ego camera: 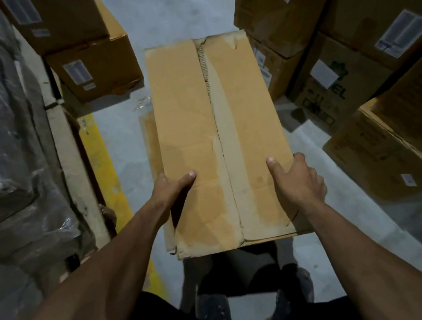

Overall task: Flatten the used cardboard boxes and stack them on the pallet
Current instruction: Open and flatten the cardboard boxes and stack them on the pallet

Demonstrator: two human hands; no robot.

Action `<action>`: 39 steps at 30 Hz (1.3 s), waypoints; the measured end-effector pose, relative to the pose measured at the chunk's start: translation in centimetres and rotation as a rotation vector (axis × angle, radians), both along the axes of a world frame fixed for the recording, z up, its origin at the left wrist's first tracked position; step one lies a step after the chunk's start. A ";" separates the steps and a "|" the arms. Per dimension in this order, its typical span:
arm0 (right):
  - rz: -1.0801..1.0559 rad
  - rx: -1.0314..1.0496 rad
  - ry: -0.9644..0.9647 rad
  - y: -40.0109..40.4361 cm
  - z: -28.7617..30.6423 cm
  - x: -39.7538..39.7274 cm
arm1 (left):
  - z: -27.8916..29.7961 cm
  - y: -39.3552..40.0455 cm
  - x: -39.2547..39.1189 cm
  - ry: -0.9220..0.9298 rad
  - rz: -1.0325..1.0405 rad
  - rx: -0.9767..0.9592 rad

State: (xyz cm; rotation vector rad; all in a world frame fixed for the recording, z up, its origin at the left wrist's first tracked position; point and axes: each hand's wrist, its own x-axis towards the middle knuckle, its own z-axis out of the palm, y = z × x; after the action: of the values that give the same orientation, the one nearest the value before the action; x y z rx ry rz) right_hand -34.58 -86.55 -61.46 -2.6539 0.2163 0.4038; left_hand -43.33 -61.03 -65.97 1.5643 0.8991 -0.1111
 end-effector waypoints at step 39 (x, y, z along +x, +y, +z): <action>0.017 0.529 0.455 6.3 -6.7 -3.4 | 1.4 -4.9 0.6 0.128 -0.959 0.823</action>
State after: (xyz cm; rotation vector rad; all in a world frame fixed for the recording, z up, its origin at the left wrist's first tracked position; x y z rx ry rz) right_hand -37.96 -80.28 -68.17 -2.0206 0.1919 0.9287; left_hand -42.71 -65.90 -64.60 2.6877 0.1843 -0.5790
